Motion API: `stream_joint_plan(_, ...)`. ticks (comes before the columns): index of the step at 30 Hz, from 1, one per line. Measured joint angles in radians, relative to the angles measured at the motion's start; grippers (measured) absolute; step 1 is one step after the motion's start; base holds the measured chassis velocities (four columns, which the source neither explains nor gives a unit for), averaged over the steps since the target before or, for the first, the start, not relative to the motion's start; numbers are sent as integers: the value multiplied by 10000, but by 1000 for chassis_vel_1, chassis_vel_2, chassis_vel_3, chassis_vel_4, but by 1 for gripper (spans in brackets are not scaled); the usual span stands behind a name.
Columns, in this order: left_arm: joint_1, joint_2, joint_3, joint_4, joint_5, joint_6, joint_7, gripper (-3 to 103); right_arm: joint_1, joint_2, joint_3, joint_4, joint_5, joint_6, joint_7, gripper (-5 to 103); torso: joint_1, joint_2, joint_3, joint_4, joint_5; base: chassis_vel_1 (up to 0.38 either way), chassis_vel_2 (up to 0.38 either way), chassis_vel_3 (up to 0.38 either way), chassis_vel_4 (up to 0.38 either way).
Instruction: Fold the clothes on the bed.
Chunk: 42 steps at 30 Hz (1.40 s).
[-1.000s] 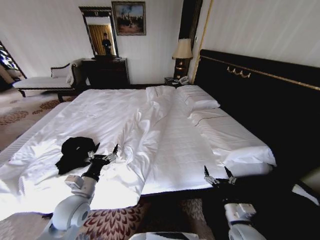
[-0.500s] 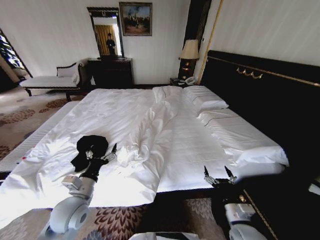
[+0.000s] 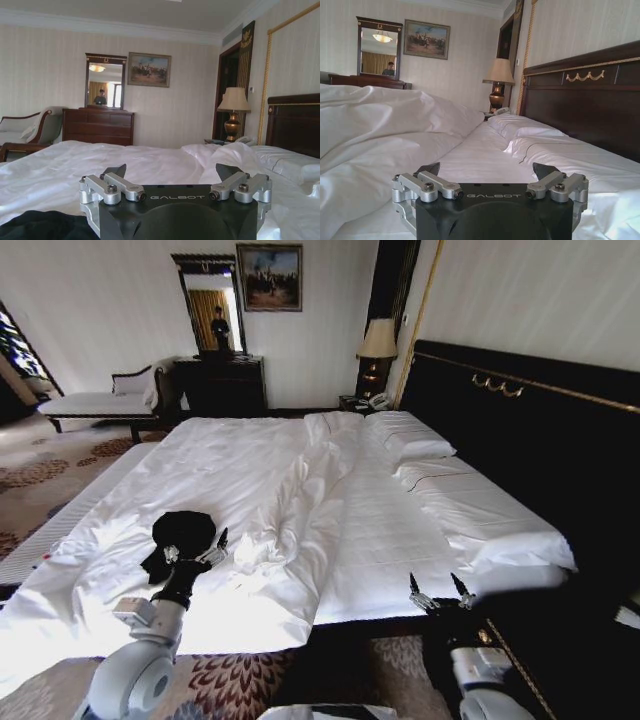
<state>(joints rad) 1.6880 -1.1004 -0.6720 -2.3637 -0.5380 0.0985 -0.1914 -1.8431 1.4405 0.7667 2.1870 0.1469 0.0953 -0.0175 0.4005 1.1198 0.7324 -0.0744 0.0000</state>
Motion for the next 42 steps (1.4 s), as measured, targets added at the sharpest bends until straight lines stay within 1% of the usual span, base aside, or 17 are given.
stream_joint_plan(2, 92, -7, 100, -64, -41, 54, -131, 100, -12, 67, -63, -83, -68, 63, -4, 100, 0, 0, 0, 0, 1, 105, 132, -123, -129)
stream_joint_plan(7, 165, -83, 291, -47, 101, 67, -143, 100, -12, 166, -148, -165, -134, 121, -6, 100, -1, 0, -1, 1, 2, 170, 176, -185, -196)
stream_joint_plan(8, 159, -98, 326, 19, 156, 67, -144, 100, -28, 181, -172, -164, -142, 135, -10, 100, 0, 0, 0, 1, -2, 241, 226, -218, -221)
stream_joint_plan(11, 120, -50, 262, 58, 137, 67, -144, 100, -50, 152, -176, -160, -146, 158, -19, 100, 0, 0, 0, 3, -8, 249, 244, -259, -233)
stream_joint_plan(15, 62, 34, 158, 84, 76, 67, -143, 100, -35, 117, -163, -180, -120, 182, -20, 100, -3, 2, -3, 0, -1, 276, 279, -271, -262)
stream_joint_plan(20, 51, -3, 199, 135, 105, 67, -142, 100, 26, 123, -200, -232, -77, 191, -16, 100, -2, 2, -2, 3, -5, 256, 246, -246, -243)
stream_joint_plan(22, 48, -25, 219, 151, 120, 67, -142, 100, 22, 111, -212, -230, -43, 190, -9, 100, -3, 2, -2, 2, 4, 236, 247, -226, -265)
stream_joint_plan(24, 29, -15, 190, 169, 98, 73, -141, 100, 6, 100, -225, -145, 60, 157, 16, 100, -2, 1, -1, 0, -2, 209, 218, -233, -221)
stream_joint_plan(31, -58, 59, 102, 240, 24, 90, -140, 100, -43, 70, -253, -31, 162, 97, 48, 100, -1, 2, -1, 1, 1, 231, 232, -225, -243)
stream_joint_plan(33, -73, 62, 102, 267, 23, 93, -140, 100, -12, 26, -345, -37, 391, 249, 97, 100, -2, 2, -1, 0, -2, 240, 241, -264, -258)
stream_joint_plan(35, -76, 59, 102, 287, 31, 106, -153, 100, 73, -36, -448, -48, 950, 304, 222, 100, -1, 2, 0, 2, -3, 243, 238, -259, -215)
stream_joint_plan(36, -76, 59, 102, 287, 31, 106, -153, 100, 73, -36, -448, -48, 950, 304, 222, 100, -1, 2, 0, 2, -3, 247, 238, -259, -200)
stream_joint_plan(37, -76, 58, 98, 301, 41, 108, -171, 100, 137, -121, -460, -25, 1446, 258, 300, 100, -1, 2, 0, 2, -3, 247, 170, -213, -200)
stream_joint_plan(38, -67, 61, 87, 320, 49, 109, -196, 100, 199, -255, -434, 83, 2055, 71, 369, 100, -1, 2, -1, 2, -1, 162, 170, -148, -162)
stream_joint_plan(40, -49, 72, 86, 344, 51, 110, -199, 100, 268, -458, -385, 275, 2855, -308, 467, 100, -1, 2, -1, 0, -9, 101, 103, -105, -127)
stream_joint_plan(41, -49, 72, 86, 344, 51, 110, -199, 100, 268, -458, -385, 275, 2855, -308, 467, 100, -1, 2, -1, 0, -9, 101, 103, -61, -92)
stream_joint_plan(42, -46, 77, 88, 361, 57, 110, -200, 100, 350, -604, -368, 398, 3297, -562, 550, 100, -1, 2, -1, 1, -10, 27, 34, -61, -32)
